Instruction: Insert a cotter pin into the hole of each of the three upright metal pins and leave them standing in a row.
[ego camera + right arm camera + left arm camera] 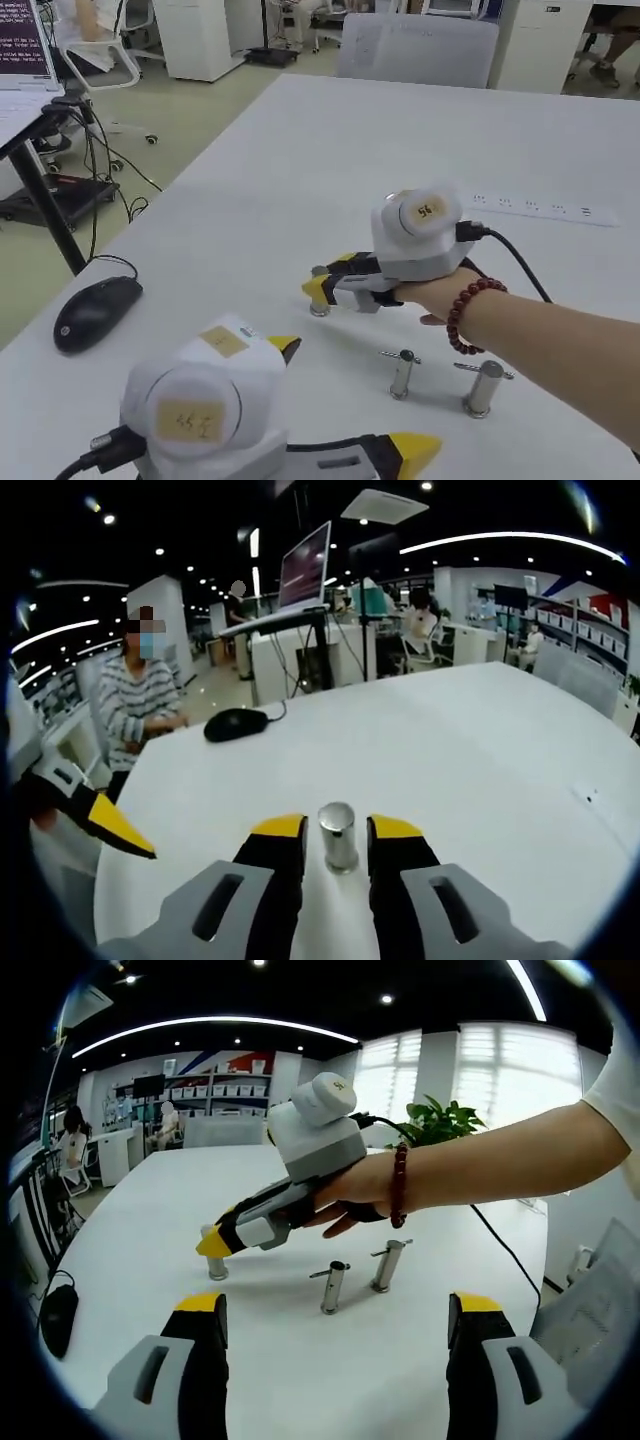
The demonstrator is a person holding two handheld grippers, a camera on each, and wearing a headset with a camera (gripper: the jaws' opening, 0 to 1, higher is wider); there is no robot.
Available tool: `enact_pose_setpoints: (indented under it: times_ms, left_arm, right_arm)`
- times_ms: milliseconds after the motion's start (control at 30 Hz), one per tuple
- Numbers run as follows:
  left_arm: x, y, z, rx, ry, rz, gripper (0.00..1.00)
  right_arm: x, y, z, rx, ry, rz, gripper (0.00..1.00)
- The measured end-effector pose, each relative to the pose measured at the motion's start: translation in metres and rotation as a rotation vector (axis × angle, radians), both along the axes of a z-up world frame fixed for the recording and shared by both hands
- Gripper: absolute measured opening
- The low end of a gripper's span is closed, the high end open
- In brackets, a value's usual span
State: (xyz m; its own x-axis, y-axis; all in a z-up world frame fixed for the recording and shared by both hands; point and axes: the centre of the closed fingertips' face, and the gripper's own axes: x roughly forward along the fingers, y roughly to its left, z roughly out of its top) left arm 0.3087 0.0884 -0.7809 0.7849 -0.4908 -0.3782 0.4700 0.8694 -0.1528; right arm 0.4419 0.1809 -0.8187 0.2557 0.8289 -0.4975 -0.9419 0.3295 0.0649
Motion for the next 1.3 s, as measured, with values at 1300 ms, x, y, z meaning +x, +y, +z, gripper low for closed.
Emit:
enact_pose_setpoints:
  times_ms: [1300]
  left_arm:
    - [-0.004, -0.009, -0.008, 0.037, 0.021, -0.041, 0.90]
  right_arm:
    - [0.001, -0.024, 0.002, -0.066, -0.021, 0.074, 0.13]
